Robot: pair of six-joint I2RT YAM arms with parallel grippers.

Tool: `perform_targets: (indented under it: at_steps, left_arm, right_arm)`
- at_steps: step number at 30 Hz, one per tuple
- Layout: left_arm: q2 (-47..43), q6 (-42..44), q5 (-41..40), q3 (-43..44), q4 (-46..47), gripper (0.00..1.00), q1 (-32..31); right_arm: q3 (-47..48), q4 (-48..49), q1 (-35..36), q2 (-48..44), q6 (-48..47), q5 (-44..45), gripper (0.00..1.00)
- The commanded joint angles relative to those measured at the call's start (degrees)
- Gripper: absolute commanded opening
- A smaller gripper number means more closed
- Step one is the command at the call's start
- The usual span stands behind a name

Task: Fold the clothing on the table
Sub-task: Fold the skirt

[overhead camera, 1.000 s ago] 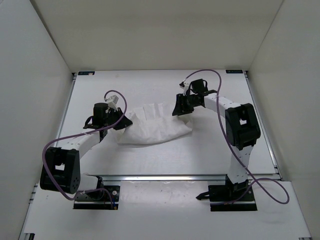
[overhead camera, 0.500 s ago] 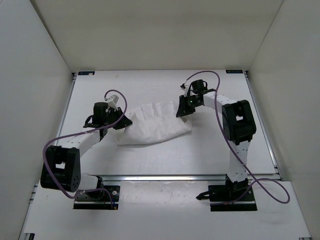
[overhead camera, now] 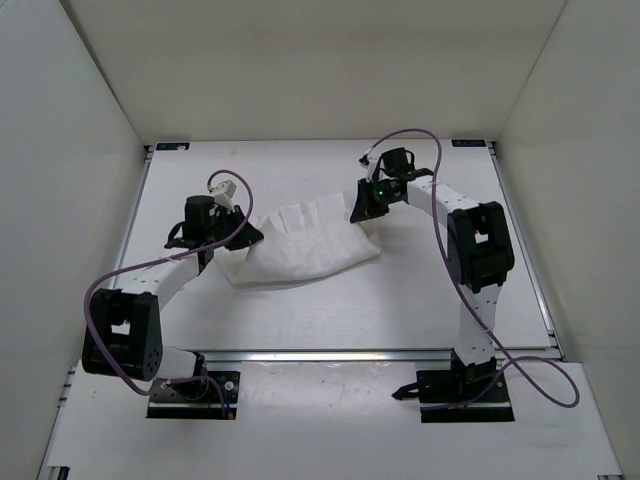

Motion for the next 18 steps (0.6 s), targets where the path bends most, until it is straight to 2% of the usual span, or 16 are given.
perform_targets:
  at_steps: [1,5,13,18]
  left_arm:
    - [-3.15,1.82,1.05,2.28,-2.57,0.0,-0.51]
    - [-6.65,3.31,0.61,0.61,-6.44,0.0,-0.96]
    - [-14.48,4.98,1.92,-4.84,-14.52,0.0,-0.78]
    - [-19.05,2.53,3.42,-8.7,-16.29,0.0,-2.44]
  right_arm:
    - [1.54,1.14,-1.28,-7.9,-0.15,0.1,0.01]
    - [-3.8,-0.17,-1.29,-13.6,-1.46,1.85,0.0]
    - [-29.28,7.29,-1.02,-27.14,4.06,0.19,0.0]
    - [-35.63,8.35,-1.45,-31.81,5.57,0.11,0.01]
